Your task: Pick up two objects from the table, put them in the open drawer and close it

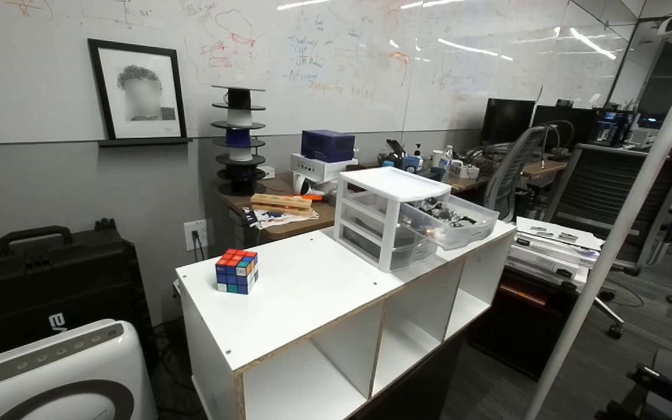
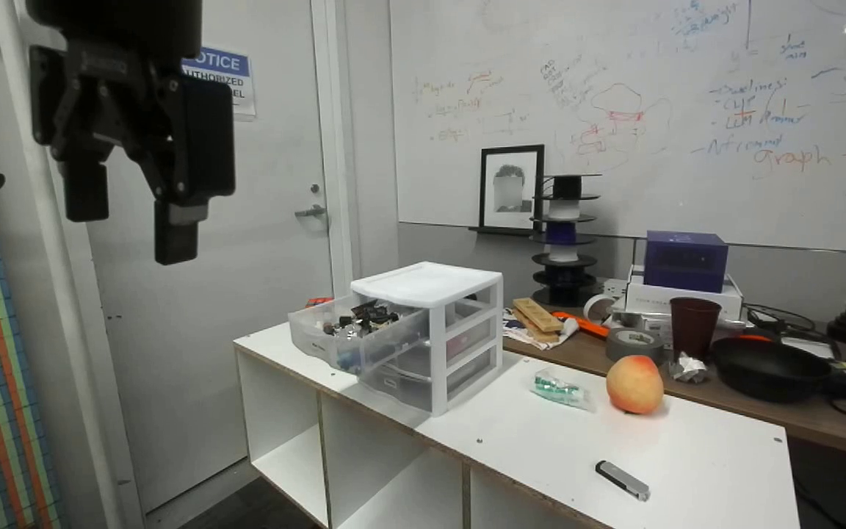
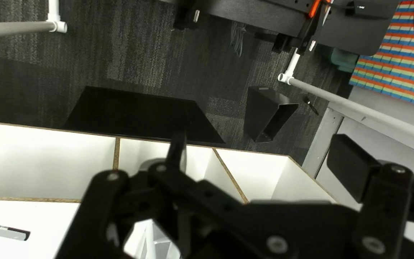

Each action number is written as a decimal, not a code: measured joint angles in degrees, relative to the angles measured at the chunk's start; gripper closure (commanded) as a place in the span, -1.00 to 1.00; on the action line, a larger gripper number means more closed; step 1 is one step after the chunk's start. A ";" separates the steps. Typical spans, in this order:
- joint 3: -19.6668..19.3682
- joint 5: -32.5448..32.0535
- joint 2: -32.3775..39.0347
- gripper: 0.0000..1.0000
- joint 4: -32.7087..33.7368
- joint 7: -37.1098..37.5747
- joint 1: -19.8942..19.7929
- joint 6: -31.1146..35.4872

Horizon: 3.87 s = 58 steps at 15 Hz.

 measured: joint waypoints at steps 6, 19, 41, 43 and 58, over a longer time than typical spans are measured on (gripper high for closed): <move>2.17 2.72 7.11 -1.00 3.38 1.89 0.62 9.73; 5.34 21.85 46.36 -1.00 40.16 17.80 -3.36 17.17; 12.84 24.27 100.83 -1.00 94.35 56.69 -13.68 13.77; 12.82 24.04 103.81 -1.00 97.94 56.87 -13.91 11.34; 14.72 14.51 113.19 0.99 110.24 56.58 -14.04 1.84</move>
